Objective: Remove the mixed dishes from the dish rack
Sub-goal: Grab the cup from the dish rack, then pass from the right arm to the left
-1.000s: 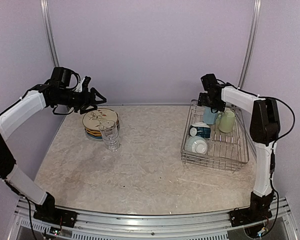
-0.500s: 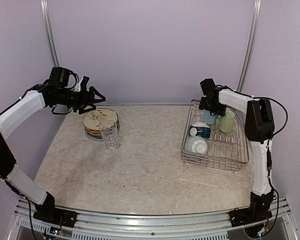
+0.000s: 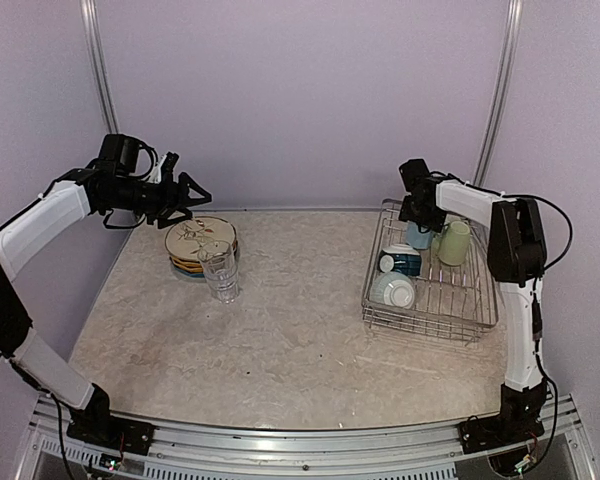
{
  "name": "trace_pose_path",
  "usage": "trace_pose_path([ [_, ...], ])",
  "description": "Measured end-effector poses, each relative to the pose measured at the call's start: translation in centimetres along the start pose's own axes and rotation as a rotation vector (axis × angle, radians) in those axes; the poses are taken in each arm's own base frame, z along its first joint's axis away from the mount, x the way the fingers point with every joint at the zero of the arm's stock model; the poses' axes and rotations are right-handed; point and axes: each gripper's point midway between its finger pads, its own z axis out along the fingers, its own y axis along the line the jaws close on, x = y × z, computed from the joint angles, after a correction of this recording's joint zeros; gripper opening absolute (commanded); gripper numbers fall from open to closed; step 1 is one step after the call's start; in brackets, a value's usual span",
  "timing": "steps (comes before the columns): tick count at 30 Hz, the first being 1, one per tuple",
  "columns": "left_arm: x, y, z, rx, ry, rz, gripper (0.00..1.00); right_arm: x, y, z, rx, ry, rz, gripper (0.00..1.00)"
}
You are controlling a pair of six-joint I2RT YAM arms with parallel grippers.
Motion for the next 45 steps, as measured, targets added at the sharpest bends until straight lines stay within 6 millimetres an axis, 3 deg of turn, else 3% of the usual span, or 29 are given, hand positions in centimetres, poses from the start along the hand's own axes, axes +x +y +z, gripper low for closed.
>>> trace_pose_path([
  [11, 0.0, -0.3, -0.2, 0.011, 0.0, 0.003, 0.8, 0.8, -0.1, -1.6, -0.067, 0.016, -0.044, 0.33],
  [19, -0.2, -1.3, -1.2, 0.028, -0.02, 0.017, 0.81, 0.4, -1.1, -6.2, -0.172, -0.022, -0.041, 0.18],
  [23, -0.2, -1.9, -1.6, 0.044, -0.026, 0.025, 0.81, -0.8, -0.8, -8.5, -0.258, -0.073, -0.022, 0.04],
  [27, -0.3, -2.4, -2.0, 0.057, -0.034, 0.032, 0.81, -1.5, 0.7, -9.4, -0.358, -0.106, -0.019, 0.0],
  [33, -0.1, -2.8, -2.0, 0.093, -0.024, 0.021, 0.81, 0.4, 2.5, -11.4, -0.575, -0.101, -0.01, 0.0],
  [45, 0.5, -5.6, -2.3, 0.329, 0.035, -0.018, 0.81, -3.2, 8.8, -22.2, -1.086, -0.253, 0.105, 0.0],
])
